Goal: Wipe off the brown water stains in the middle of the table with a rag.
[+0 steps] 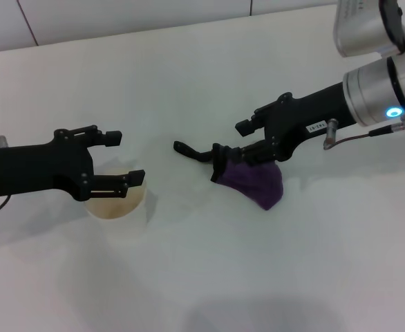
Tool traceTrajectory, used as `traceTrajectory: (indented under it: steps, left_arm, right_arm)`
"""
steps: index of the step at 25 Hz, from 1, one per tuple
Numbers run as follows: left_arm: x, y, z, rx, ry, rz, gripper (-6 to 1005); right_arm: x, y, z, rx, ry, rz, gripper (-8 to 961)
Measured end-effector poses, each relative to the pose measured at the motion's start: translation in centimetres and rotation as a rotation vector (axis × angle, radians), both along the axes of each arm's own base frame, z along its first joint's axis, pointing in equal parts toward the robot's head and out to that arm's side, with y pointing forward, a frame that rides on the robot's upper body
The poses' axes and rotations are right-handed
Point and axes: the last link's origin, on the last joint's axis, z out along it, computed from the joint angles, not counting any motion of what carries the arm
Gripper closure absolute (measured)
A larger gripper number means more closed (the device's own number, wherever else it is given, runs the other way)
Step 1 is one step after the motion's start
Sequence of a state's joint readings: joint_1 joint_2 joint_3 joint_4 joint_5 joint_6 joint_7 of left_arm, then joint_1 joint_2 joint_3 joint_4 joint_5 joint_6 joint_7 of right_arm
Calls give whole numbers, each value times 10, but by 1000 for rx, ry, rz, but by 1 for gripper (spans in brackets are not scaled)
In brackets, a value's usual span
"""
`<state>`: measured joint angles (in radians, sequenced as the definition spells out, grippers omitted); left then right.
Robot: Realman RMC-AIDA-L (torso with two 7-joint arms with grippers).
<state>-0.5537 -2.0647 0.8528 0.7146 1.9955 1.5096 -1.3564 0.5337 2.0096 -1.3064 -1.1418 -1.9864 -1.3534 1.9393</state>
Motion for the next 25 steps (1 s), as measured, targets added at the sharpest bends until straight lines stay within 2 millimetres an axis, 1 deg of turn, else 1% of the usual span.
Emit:
traceTrajectory:
  steps: [4,9,10,16,22,25]
  left_arm:
    - [0,-1,0,-4,-2,1,119]
    - [1,-5,1,-14,-27,-4,119]
    - [1,-6,2,-14,-37,-5,119]
    - [-1,-13,10,-13,-76,-8,119]
    - [-3,-18,11,-31,-85,-9,119]
    - [-4,-21,13,-41,-91,-11,119]
  right_arm:
    - [-1,-5,10,-21,14,17,401]
    - [3,-22,26,-63,15,104,403]
    - [3,-22,26,-63,15,104,403]
    - [14,-33,40,-63,61,165,405]
    - [23,-45,49,-97,144,213,408]
    - [30,-46,53,-82,178,204,409]
